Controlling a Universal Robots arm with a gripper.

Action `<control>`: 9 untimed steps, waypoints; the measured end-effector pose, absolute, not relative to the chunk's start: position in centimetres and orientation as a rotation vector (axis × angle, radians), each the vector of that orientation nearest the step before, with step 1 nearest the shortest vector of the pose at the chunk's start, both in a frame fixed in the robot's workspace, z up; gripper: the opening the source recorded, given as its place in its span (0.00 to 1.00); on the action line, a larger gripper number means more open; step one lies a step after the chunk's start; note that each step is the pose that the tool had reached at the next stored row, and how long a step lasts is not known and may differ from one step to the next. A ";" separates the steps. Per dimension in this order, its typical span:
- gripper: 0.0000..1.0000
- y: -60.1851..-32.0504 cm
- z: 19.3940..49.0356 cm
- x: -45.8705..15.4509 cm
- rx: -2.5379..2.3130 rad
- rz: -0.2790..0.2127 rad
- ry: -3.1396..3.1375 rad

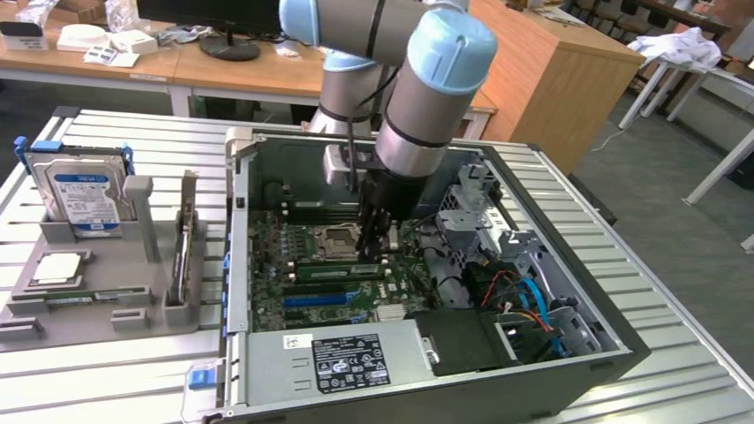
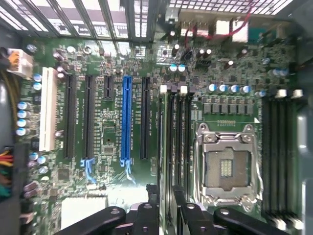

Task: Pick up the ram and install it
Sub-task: 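Insert the ram into the slot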

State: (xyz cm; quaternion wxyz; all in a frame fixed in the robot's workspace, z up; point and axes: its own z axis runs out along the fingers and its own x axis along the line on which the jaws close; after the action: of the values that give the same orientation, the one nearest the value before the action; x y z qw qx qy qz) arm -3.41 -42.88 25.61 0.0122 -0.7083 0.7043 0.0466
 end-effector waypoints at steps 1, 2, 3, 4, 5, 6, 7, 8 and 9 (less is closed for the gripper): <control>0.25 -42.9 26.0 -3.4 -2.208 0.145 2.196; 0.25 -42.9 26.4 -3.4 -2.208 0.145 2.196; 0.25 -42.9 26.8 -3.4 -2.208 0.145 2.196; 0.25 -42.9 27.1 -3.4 -2.208 0.144 2.196; 0.25 -42.9 27.5 -3.4 -2.209 0.144 2.196; 0.25 -42.9 27.9 -3.4 -2.209 0.144 2.196; 0.25 -42.9 28.3 -3.4 -2.209 0.144 2.196; 0.25 -42.9 28.8 -3.4 -2.209 0.144 2.196; 0.25 -42.9 29.2 -3.4 -2.209 0.144 2.196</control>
State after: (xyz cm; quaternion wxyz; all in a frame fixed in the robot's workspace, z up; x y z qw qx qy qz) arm -3.41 -42.88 29.20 0.0118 -0.7083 0.7043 0.0462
